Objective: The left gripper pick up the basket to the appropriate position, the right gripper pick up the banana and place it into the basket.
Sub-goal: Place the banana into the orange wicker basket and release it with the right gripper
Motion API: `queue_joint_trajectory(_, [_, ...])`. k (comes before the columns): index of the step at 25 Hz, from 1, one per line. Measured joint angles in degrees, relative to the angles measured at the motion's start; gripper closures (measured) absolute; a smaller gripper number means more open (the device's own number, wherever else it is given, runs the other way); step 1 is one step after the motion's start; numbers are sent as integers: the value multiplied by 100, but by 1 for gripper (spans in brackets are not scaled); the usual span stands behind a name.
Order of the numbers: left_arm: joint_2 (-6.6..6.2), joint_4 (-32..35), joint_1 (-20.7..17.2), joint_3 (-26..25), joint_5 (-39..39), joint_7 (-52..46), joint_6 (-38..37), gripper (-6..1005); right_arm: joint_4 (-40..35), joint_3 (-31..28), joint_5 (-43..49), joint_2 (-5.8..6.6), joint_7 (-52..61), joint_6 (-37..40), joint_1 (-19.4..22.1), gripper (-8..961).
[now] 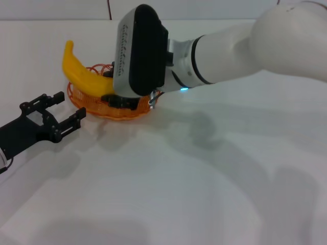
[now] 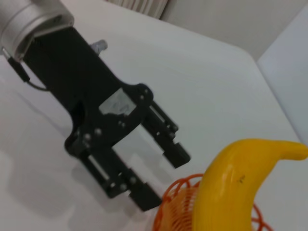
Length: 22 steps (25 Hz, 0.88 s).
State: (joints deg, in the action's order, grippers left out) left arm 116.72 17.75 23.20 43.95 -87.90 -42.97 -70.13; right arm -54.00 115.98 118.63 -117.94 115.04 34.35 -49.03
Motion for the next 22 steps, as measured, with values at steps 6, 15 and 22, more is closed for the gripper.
queue_joint_trajectory(6, [0, 0, 3, 0, 1, -1, 0, 303, 185, 218, -213, 5, -19, -229, -101, 369])
queue_joint_trajectory(15, [0, 0, 0, 0, 6, -3, 0, 303, 257, 474, -213, -4, 3, -622, -106, 348])
queue_joint_trajectory(22, [0, 0, 6, 0, 10, -23, 0, 303, 254, 585, -205, -1, 3, -631, -105, 332])
